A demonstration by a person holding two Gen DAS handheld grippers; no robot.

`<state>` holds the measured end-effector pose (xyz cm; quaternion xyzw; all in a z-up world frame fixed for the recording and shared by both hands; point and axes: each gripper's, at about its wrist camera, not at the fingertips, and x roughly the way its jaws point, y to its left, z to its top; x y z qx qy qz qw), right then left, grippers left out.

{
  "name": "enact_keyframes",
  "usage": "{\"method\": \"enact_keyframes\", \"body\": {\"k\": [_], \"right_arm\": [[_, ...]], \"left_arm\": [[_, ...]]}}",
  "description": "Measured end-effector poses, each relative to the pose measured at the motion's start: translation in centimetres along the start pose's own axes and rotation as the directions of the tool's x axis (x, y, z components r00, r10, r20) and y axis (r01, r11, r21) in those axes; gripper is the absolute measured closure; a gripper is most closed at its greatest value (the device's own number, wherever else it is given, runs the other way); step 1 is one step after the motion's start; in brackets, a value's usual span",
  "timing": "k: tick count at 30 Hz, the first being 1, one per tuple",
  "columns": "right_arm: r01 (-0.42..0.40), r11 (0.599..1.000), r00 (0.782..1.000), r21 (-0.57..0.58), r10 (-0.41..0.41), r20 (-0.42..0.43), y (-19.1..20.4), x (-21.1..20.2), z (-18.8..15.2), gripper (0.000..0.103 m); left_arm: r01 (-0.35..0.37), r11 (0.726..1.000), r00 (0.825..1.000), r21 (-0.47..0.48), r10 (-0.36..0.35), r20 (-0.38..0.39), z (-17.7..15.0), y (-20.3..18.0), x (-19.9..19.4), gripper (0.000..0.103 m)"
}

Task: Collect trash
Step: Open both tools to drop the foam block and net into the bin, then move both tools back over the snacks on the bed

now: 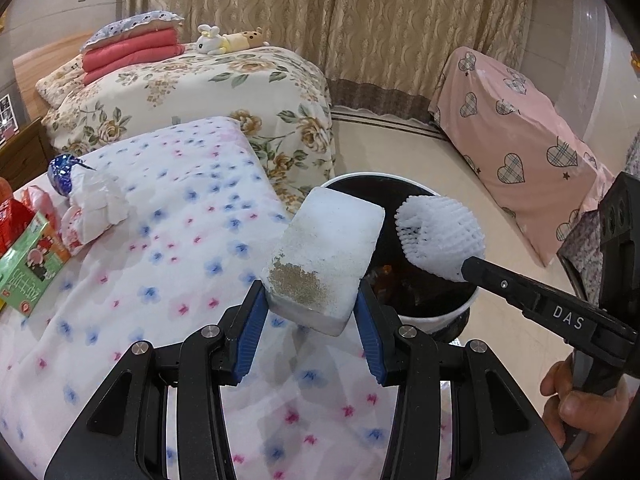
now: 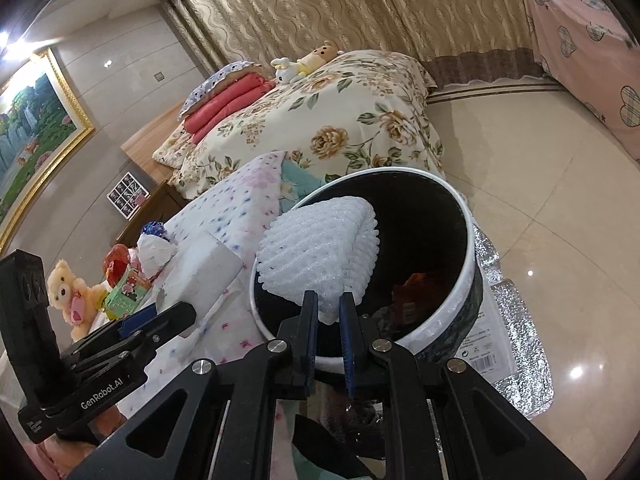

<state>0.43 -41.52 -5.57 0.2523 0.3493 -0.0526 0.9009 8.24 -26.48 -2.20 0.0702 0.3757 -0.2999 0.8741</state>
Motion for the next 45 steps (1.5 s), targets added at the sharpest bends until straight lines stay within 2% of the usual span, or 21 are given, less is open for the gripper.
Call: {"method": "enact_keyframes", "body": {"k": [22, 29, 33, 34, 36, 39, 43, 45], "right_arm": [[0.044, 0.999, 0.999, 0.016, -0.044, -0.016, -2.0, 1.1, 1.4, 0.092], [0.046, 0.999, 0.999, 0.026, -0.046, -0.028, -2.3, 1.7, 1.7, 0.087], [0.042, 0.998, 0.999, 0.045, -0.041, -0.027, -2.6, 1.5, 1.7, 0.068], [0.046, 0.998, 0.999, 0.043, -0.045, -0.023, -2.5, 1.5, 1.7, 0.059], [0.041, 0.998, 0.999, 0.046, -0.040, -0.015, -2.5, 1.3, 1.7, 0.050], [0.041, 0.998, 0.999, 0.047, -0.041, -0.003, -2.1, 0.9, 1.7, 0.043], [0.025, 0.999, 1.000, 0.036, -0.026, 0.009, -1.1, 0.7, 1.7, 0.022], [0.017, 1.000, 1.000, 0.024, -0.018, 0.010, -0.3, 0.8, 1.6, 0.021]], "left_arm": [[0.023, 1.000, 0.998, 0.020, -0.021, -0.056, 1.8, -1.8, 3.5, 0.058], [0.024, 0.999, 0.998, 0.024, -0.022, -0.066, 2.0, -1.8, 3.8, 0.052], [0.030, 0.999, 0.997, 0.024, -0.028, -0.071, 1.8, -1.8, 3.6, 0.046], [0.028, 0.999, 0.997, 0.021, -0.026, -0.070, 1.7, -1.7, 3.5, 0.045], [0.023, 1.000, 0.997, 0.010, -0.022, -0.070, 1.6, -1.4, 3.3, 0.041], [0.012, 1.000, 0.998, -0.010, -0.013, -0.063, 1.3, -0.6, 2.7, 0.039], [-0.012, 0.999, 0.999, -0.040, 0.011, -0.045, 0.5, 1.0, 1.2, 0.036], [-0.025, 0.998, 0.999, -0.057, 0.022, -0.038, 0.0, 2.0, 0.5, 0.035]]}}
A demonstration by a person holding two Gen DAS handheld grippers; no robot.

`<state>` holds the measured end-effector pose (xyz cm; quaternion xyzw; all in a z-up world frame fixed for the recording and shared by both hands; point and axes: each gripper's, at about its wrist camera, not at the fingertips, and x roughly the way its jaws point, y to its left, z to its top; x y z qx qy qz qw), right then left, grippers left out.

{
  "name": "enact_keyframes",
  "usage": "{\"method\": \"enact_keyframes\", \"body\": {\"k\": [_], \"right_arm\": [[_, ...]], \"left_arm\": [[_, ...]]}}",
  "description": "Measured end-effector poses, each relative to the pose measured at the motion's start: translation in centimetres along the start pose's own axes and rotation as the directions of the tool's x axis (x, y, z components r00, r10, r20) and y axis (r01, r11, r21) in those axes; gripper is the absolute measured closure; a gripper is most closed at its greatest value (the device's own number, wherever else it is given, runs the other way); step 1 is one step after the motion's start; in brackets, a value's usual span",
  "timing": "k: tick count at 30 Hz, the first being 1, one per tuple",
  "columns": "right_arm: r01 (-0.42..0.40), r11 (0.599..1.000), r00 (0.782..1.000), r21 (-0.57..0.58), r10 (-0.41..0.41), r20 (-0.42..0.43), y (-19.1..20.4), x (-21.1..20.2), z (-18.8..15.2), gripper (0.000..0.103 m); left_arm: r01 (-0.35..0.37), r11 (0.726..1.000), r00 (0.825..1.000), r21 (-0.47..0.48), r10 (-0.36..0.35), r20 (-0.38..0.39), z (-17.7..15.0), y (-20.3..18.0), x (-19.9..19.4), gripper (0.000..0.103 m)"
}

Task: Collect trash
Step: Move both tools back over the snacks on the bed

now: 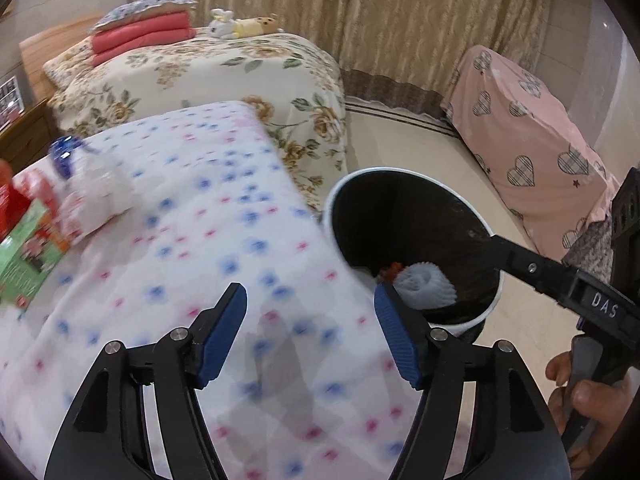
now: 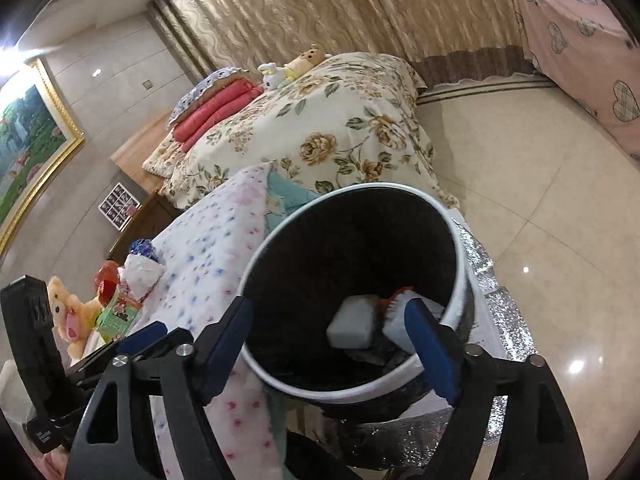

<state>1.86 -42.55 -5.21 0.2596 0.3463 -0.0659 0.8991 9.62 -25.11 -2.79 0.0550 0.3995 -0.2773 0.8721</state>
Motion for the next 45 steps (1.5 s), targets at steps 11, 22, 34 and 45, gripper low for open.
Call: {"method": "enact_keyframes", "body": {"k": [11, 22, 34, 45], "right_arm": [[-0.094, 0.992, 0.995, -0.085, 0.090, -0.050, 5.9, 1.5, -1.4, 0.018], [-0.165, 0.973, 0.982, -0.161, 0.147, -0.117, 11.5, 3.9, -3.1, 0.018], [-0.214, 0.955, 0.967, -0.205, 0.178, -0.182, 15.9, 6.5, -4.3, 0.018], [-0.239, 0.944, 0.958, -0.226, 0.191, -0.214, 18.8, 9.0, -4.5, 0.018]], "left_arm": [[-0.093, 0.989, 0.995, -0.111, 0.098, 0.037, -3.2, 6.5, -3.8, 0.034], [-0.176, 0.952, 0.981, -0.251, 0.190, 0.036, -6.0, 13.6, -6.5, 0.034], [-0.229, 0.917, 0.968, -0.325, 0.250, 0.022, -7.4, 18.2, -7.8, 0.034], [-0.274, 0.879, 0.954, -0.390, 0.300, 0.006, -7.6, 22.6, -8.5, 0.034]]}}
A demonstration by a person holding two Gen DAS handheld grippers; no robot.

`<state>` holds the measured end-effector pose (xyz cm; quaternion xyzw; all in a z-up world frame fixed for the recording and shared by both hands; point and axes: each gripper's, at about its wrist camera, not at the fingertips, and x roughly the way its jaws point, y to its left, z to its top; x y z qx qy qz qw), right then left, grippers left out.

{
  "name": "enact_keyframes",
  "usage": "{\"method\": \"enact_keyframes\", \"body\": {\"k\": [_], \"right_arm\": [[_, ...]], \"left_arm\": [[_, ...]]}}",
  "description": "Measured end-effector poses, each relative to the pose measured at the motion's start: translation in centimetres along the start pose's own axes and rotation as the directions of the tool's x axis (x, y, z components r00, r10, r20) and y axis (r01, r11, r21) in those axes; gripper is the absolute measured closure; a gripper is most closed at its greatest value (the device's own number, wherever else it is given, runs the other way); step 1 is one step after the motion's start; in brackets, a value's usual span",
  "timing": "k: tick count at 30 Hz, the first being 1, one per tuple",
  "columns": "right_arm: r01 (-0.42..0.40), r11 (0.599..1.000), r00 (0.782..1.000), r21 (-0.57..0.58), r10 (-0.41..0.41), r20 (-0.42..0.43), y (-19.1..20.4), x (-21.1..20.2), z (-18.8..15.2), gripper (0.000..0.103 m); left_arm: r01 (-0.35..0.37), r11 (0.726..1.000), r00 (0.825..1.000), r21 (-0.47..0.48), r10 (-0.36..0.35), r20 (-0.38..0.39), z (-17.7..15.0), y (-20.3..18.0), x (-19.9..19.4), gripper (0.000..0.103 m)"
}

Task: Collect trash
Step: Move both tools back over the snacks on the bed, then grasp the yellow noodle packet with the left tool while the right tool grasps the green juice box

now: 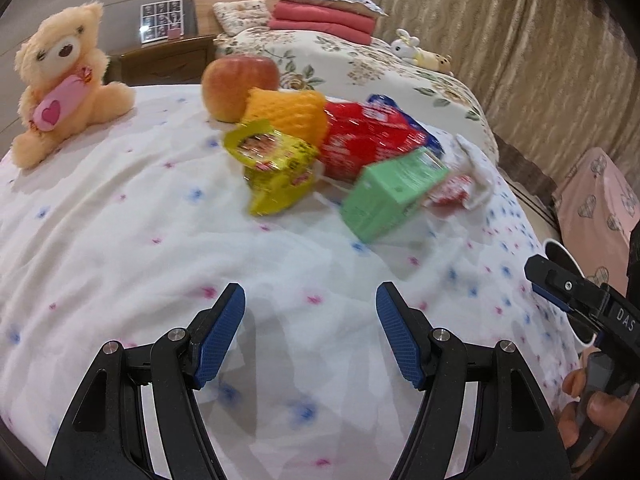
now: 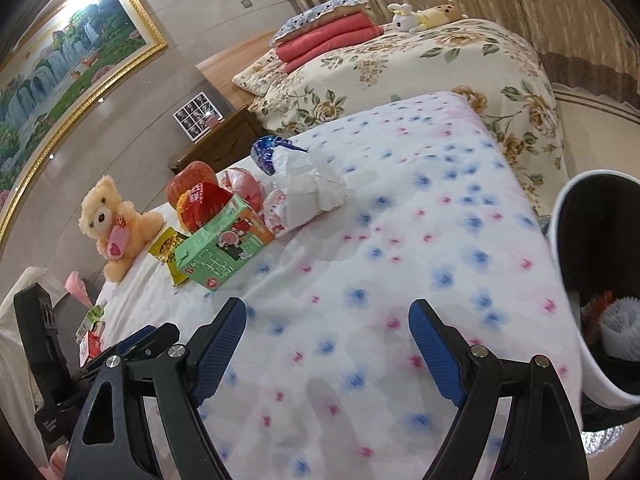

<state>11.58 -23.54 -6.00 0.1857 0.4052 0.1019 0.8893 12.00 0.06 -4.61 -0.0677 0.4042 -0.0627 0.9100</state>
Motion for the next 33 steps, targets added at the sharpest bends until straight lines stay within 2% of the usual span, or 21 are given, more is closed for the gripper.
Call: {"method": "enact_keyframes", "body": {"k": [14, 20, 22, 24, 25, 26, 33], "right_arm": [[-0.043, 0.998, 0.998, -0.035, 0.042, -0.035, 3.5, 2.7, 0.2, 0.018], [-0.053, 0.998, 0.998, -0.035, 0.051, -0.039, 4.2, 3.1, 0.5, 0.018], [-0.057, 0.998, 0.998, -0.032, 0.056, -0.038, 4.5, 3.2, 0.5, 0.018], [-0.056, 0.998, 0.998, -0.033, 0.055, -0.037, 4.9, 3.3, 0.6, 0.018], [-0.058, 0.998, 0.998, -0.034, 0.057, -0.036, 5.1, 3.4, 0.6, 0.018], [-0.060, 0.998, 0.998, -0.035, 0.059, -0.036, 5.3, 3.4, 0.6, 0.018], [-0.063, 0.997, 0.997, -0.051, 0.060, -0.057, 7.5, 5.0, 0.4, 0.018]], "left_arm": [[-0.048, 0.999, 0.999, 0.011, 0.048, 0.010, 4.2, 3.2, 2.5, 0.034], [-0.020, 1.000, 1.000, 0.007, 0.021, -0.007, 5.7, 3.8, 4.1, 0.035], [0.002, 1.000, 1.000, 0.018, -0.002, -0.006, 6.0, 3.7, 4.5, 0.052], [0.030, 0.999, 0.999, 0.027, -0.029, -0.025, 6.1, 3.6, 5.0, 0.088], [0.042, 0.999, 0.998, 0.028, -0.041, -0.037, 6.1, 3.7, 5.2, 0.088], [0.046, 0.999, 0.998, 0.027, -0.045, -0.034, 6.0, 3.6, 5.2, 0.093], [0.058, 0.998, 0.998, 0.030, -0.058, 0.004, 4.7, 4.7, 2.9, 0.097]]}}
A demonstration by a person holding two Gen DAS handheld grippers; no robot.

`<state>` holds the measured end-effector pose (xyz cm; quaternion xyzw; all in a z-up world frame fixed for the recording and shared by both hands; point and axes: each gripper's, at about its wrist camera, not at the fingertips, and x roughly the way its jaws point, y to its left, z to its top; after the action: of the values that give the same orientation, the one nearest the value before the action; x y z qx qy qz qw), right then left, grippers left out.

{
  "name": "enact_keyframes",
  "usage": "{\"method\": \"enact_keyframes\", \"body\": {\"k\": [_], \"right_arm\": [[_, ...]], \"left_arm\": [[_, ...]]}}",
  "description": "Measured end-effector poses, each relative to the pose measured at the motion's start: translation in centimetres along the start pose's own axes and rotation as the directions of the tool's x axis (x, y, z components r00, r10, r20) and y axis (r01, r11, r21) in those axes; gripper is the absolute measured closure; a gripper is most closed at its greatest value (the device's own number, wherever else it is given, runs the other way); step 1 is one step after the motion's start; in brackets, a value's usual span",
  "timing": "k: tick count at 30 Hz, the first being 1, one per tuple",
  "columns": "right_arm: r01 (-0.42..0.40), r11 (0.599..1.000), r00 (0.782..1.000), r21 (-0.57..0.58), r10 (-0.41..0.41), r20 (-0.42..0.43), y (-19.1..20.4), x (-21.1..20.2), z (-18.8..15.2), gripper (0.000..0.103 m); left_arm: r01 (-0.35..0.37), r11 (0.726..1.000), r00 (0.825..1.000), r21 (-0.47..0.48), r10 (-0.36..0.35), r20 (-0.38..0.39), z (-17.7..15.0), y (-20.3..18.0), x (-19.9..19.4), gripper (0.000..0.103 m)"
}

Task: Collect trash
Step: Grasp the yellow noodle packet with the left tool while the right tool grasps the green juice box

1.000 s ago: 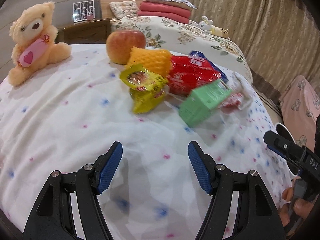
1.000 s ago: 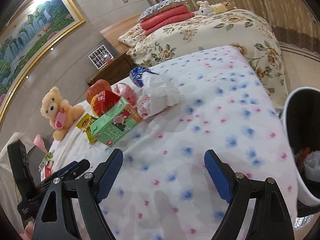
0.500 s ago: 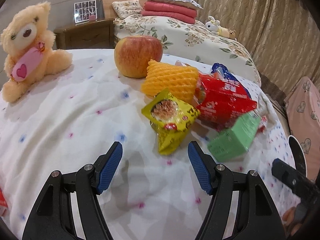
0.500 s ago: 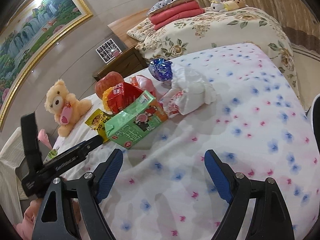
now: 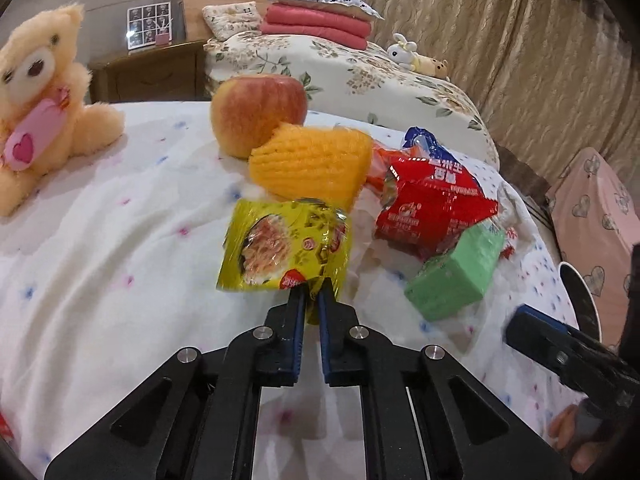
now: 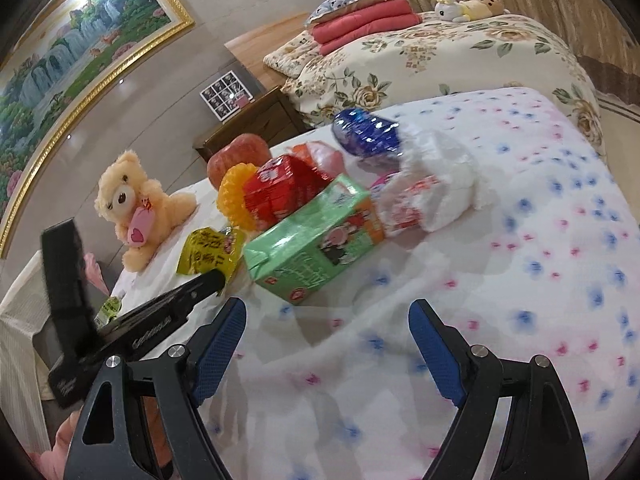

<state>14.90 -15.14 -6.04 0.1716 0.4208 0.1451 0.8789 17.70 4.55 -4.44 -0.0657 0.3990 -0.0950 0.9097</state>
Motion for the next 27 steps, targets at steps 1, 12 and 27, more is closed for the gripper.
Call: {"method": "enact_keyframes", "body": {"k": [1, 12, 27], "right_arm": [[0.000, 1.000, 1.000, -0.001, 0.000, -0.003, 0.4, 0.4, 0.0, 0.018], [0.071, 0.995, 0.996, 0.075, -0.074, 0.039, 3.1, 3.9, 1.0, 0.018], [0.103, 0.995, 0.994, 0.017, -0.103, -0.035, 0.1, -0.2, -1.1, 0.083]], "left_arm": [[0.002, 1.000, 1.000, -0.009, -0.002, -0.001, -0.3, 0.3, -0.3, 0.097], [0.008, 0.999, 1.000, -0.044, -0.008, 0.003, -2.3, 1.5, -2.3, 0.097], [0.058, 0.998, 0.998, -0.013, -0.058, 0.001, -3.2, -0.3, -2.9, 0.098]]}}
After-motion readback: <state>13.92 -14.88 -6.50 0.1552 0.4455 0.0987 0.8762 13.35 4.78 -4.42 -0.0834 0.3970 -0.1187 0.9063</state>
